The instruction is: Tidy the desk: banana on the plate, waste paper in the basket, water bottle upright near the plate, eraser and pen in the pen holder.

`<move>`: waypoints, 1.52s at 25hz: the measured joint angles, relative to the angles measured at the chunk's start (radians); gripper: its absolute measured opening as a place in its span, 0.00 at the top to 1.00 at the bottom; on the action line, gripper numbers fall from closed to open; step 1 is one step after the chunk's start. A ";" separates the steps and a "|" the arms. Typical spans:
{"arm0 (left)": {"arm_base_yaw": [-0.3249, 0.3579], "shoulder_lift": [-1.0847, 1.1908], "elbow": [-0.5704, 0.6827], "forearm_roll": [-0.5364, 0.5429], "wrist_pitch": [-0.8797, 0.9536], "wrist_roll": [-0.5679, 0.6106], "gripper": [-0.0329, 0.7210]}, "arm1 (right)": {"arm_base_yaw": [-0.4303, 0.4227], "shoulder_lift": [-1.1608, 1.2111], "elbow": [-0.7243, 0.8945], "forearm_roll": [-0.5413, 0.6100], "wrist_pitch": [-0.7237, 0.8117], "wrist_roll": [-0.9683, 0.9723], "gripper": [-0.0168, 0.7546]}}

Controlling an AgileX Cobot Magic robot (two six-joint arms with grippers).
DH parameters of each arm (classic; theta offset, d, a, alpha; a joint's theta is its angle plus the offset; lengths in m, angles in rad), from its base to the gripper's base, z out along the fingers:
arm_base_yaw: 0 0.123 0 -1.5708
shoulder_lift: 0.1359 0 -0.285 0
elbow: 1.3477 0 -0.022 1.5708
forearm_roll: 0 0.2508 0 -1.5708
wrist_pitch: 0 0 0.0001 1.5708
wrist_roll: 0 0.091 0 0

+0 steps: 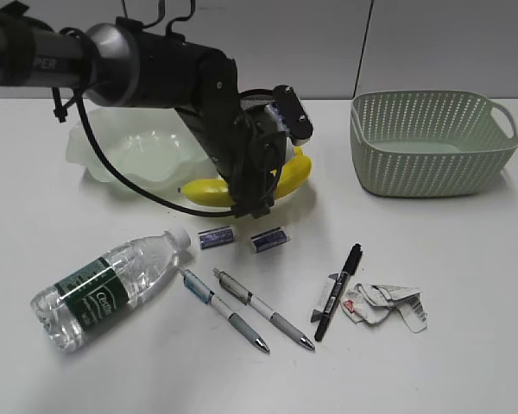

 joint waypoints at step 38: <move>0.384 -0.168 0.000 -0.111 -0.021 -0.263 0.39 | 0.000 0.000 0.000 0.000 0.000 -0.002 0.66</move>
